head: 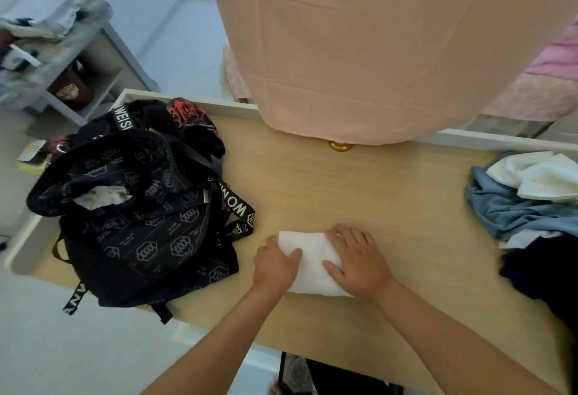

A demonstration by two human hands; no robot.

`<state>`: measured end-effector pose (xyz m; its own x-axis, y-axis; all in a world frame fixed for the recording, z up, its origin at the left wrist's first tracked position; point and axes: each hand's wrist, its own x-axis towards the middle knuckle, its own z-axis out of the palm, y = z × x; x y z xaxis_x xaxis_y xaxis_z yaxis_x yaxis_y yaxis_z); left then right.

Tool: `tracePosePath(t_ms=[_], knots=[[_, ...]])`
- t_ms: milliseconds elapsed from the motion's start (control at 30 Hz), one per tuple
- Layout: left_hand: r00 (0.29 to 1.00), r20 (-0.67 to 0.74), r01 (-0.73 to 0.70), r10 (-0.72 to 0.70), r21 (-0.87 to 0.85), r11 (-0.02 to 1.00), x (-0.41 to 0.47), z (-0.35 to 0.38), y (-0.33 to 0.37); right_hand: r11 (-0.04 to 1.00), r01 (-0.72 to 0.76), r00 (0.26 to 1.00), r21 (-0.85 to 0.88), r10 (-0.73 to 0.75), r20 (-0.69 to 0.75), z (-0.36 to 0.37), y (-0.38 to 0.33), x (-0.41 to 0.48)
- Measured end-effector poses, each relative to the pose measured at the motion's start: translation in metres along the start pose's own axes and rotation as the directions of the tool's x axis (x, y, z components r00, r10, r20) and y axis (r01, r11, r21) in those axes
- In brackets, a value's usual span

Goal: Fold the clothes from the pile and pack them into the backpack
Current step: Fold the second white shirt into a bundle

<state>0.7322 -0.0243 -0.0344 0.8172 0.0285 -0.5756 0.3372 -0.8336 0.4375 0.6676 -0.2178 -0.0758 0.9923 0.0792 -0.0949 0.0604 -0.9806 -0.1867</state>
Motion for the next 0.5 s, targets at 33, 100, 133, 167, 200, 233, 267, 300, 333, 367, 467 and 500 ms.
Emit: tracePosePath(t_ms=[33, 100, 133, 167, 200, 233, 267, 300, 333, 367, 467, 500], knots=[[0.994, 0.062, 0.090, -0.085, -0.079, 0.993, 0.008, -0.005, 0.004, 1.000, -0.002, 1.000, 0.007, 0.002, 0.007, 0.001, -0.002, 0.001], [0.970, 0.164, 0.211, -0.178, -0.216, 0.953, 0.021, -0.015, 0.007, 0.999, -0.002, 0.999, 0.037, 0.001, 0.036, 0.002, -0.006, 0.001], [0.963, 0.204, 0.223, -0.175, -0.243, 0.944, 0.026, -0.020, 0.007, 0.998, 0.010, 0.999, 0.061, -0.013, 0.053, 0.002, -0.007, 0.002], [0.956, 0.251, 0.216, -0.152, -0.250, 0.944, 0.029, -0.024, 0.007, 0.996, 0.032, 0.997, 0.086, -0.037, 0.065, 0.000, -0.008, 0.003], [0.947, 0.299, 0.198, -0.119, -0.251, 0.947, 0.030, -0.026, 0.007, 0.991, 0.058, 0.995, 0.121, -0.068, 0.078, -0.002, -0.009, 0.005], [0.939, 0.335, 0.166, -0.076, -0.249, 0.954, 0.029, -0.030, 0.008, 0.983, 0.078, 0.991, 0.169, -0.096, 0.098, -0.007, -0.009, 0.008], [0.934, 0.357, 0.125, -0.031, -0.243, 0.962, 0.026, -0.034, 0.009, 0.971, 0.083, 0.987, 0.224, -0.112, 0.120, -0.013, -0.010, 0.012], [0.931, 0.363, 0.071, 0.022, -0.241, 0.968, 0.025, -0.039, 0.009, 0.957, 0.070, 0.982, 0.283, -0.115, 0.148, -0.019, -0.011, 0.017], [0.929, 0.360, 0.009, 0.083, -0.247, 0.969, 0.023, -0.045, 0.010, 0.936, 0.039, 0.977, 0.349, -0.109, 0.185, -0.026, -0.012, 0.023], [0.923, 0.352, -0.064, 0.155, -0.257, 0.964, 0.020, -0.054, 0.011, 0.904, -0.011, 0.968, 0.428, -0.097, 0.230, -0.035, -0.016, 0.030], [0.884, 0.291, -0.323, 0.365, -0.183, 0.929, 0.009, -0.081, 0.018, 0.783, -0.144, 0.933, 0.606, -0.097, 0.347, -0.061, -0.032, 0.052], [0.875, 0.262, -0.380, 0.407, -0.152, 0.913, 0.006, -0.089, 0.019, 0.767, -0.157, 0.926, 0.623, -0.106, 0.364, -0.068, -0.039, 0.058]])
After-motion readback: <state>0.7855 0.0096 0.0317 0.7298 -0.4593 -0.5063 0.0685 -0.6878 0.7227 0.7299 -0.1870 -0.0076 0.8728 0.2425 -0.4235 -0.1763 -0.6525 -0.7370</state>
